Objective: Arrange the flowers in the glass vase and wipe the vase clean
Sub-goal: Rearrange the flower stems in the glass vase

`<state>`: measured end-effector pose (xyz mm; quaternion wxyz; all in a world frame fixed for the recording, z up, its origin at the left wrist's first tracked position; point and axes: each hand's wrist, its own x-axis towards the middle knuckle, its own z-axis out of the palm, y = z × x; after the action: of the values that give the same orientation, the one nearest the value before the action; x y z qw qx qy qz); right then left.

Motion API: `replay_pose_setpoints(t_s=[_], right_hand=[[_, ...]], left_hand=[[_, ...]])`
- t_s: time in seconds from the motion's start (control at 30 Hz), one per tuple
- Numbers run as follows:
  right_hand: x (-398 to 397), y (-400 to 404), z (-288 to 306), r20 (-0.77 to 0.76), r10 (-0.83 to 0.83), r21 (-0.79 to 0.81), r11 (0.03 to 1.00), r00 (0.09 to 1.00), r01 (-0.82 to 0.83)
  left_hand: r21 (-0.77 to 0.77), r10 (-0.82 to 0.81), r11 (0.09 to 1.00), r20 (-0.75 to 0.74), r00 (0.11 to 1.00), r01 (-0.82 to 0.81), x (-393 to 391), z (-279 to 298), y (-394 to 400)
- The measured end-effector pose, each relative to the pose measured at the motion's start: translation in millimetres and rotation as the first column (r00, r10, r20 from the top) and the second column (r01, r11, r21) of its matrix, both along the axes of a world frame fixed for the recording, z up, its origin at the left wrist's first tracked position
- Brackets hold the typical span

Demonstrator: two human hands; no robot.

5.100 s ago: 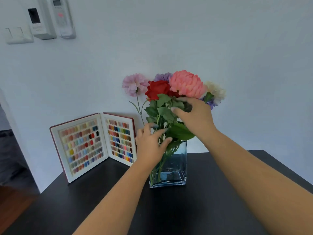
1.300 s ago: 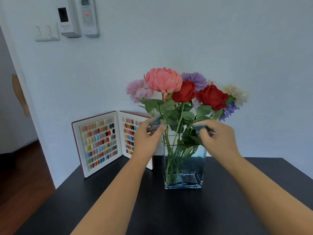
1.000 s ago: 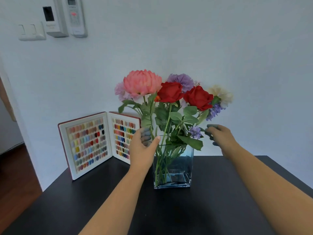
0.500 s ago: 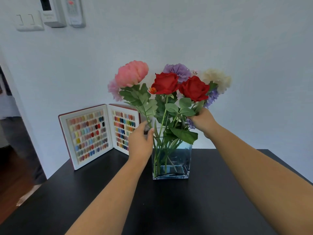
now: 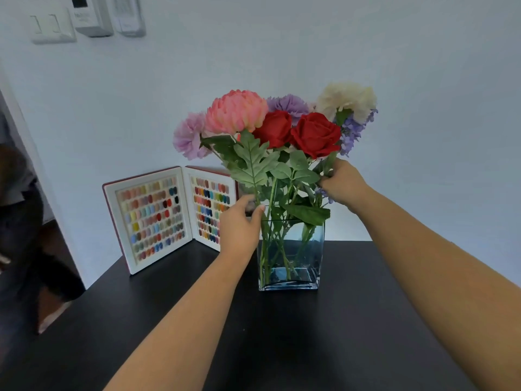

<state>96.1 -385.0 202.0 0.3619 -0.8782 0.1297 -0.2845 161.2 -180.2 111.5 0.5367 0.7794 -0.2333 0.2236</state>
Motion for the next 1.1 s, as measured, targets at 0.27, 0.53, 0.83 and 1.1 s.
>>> replay_pose_setpoints(t_s=[0.27, 0.53, 0.83, 1.1], right_hand=[[-10.5, -9.4, -18.2, 0.03, 0.069, 0.277, 0.958, 0.997, -0.074], [-22.3, -2.0, -45.0, 0.156, -0.004, 0.304, 0.951, 0.988, -0.044], [-45.7, 13.2, -109.8, 0.366, -0.154, 0.612, 0.783, 0.918, -0.113], [-48.6, 10.8, -104.2, 0.412, -0.181, 0.612, 0.781, 0.893, -0.124]], left_hand=[[0.043, 0.023, 0.999, 0.0, 1.0, -0.023, -4.7, -13.3, 1.0], [0.007, -0.035, 0.999, -0.011, 0.999, 0.035, -4.6, -18.5, 15.6], [-0.06, -0.052, 0.997, -0.052, 0.997, 0.049, -4.1, -28.4, 25.4], [-0.253, -0.179, 0.958, -0.152, 0.972, 0.137, -10.5, -26.4, 18.3]])
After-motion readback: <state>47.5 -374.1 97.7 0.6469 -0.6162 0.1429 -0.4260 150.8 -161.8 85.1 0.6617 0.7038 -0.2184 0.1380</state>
